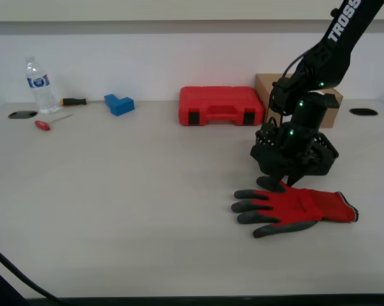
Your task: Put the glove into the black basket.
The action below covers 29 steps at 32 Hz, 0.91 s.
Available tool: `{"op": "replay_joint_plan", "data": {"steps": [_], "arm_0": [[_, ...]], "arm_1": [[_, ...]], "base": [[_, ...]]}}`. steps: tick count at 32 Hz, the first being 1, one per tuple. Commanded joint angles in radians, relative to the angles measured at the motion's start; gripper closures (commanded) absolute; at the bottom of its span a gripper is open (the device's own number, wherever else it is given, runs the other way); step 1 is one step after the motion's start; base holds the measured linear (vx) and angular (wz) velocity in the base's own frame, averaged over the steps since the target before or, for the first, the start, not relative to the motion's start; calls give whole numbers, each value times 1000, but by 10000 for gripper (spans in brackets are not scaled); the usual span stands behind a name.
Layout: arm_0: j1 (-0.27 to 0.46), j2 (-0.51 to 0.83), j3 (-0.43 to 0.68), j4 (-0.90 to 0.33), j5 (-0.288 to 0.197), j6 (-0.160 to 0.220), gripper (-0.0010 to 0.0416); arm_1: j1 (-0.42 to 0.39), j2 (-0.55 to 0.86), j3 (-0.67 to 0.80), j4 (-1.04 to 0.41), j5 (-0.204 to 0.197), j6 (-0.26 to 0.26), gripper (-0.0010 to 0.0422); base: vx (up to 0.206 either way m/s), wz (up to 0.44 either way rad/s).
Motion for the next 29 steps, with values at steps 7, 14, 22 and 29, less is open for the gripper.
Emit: {"op": "replay_joint_plan", "data": {"steps": [7, 14, 22, 29], "arm_0": [[6, 109, 80, -76, 7, -3, 233], [6, 109, 116, -80, -9, -8, 409], [7, 58, 115, -107, -93, 1, 407], [5, -121, 116, -106, -80, 1, 407]], "arm_1": [[0, 0, 0, 6, -1, 0, 412], [0, 0, 0, 6, -1, 0, 412], [0, 0, 0, 6, -1, 0, 412], [0, 0, 0, 5, -1, 0, 412]], "base": [[0, 0], [0, 0], [0, 0], [0, 0]]}}
